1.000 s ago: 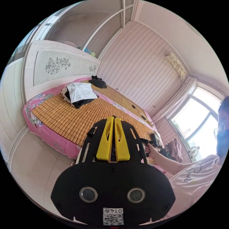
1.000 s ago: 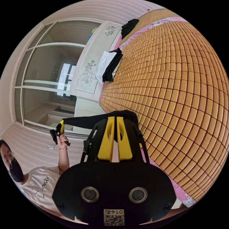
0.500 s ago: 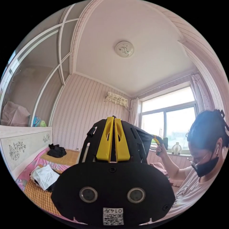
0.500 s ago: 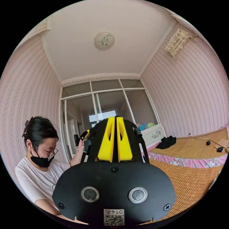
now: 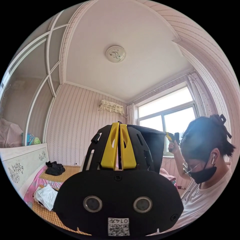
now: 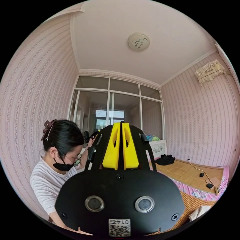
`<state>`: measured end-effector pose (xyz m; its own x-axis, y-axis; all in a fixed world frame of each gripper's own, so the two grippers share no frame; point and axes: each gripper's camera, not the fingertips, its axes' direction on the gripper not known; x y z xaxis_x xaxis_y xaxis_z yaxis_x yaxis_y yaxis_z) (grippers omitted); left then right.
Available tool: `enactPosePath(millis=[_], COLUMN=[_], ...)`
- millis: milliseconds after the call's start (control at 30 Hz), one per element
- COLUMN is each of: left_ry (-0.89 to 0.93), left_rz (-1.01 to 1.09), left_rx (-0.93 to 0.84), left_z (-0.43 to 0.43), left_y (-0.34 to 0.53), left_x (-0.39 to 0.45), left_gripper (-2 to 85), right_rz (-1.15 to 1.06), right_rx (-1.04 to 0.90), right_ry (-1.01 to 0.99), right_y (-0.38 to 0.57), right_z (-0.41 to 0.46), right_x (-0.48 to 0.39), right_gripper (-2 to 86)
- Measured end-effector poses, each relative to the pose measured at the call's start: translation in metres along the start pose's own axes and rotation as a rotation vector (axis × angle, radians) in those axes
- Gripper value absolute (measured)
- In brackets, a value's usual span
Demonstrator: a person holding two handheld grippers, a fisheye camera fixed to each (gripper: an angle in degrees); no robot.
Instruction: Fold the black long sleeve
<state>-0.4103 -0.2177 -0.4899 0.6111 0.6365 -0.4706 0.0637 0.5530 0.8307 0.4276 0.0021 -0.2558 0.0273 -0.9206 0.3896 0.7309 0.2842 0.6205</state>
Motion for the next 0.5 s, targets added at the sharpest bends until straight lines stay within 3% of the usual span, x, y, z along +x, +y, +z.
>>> enactPosePath(millis=[167,367,433,500], left_ry=[-0.054,-0.245,-0.266,-0.269], left_rz=[-0.072,-0.337,-0.405,-0.420], left_rx=[-0.160,-0.497,-0.501,-0.454], left_z=[0.093,0.233,0.258,0.275], left_y=[0.030,0.169,0.188,0.182], left_x=[-0.049,-0.149,-0.166,-0.173], left_gripper=[-1.0,-1.0,-1.0,-1.0], right_rz=[0.136,0.549,0.797,0.849], right_rx=[-0.142,-0.504,-0.319,-0.144], right_ry=[0.177,0.444,0.368,0.332], right_y=[0.014,0.171,0.223,0.220], right_z=[0.039,0.135,0.126,0.120], right_x=[0.082,0.260,0.310,0.322], right_gripper=[0.4,0.4,0.4,0.4])
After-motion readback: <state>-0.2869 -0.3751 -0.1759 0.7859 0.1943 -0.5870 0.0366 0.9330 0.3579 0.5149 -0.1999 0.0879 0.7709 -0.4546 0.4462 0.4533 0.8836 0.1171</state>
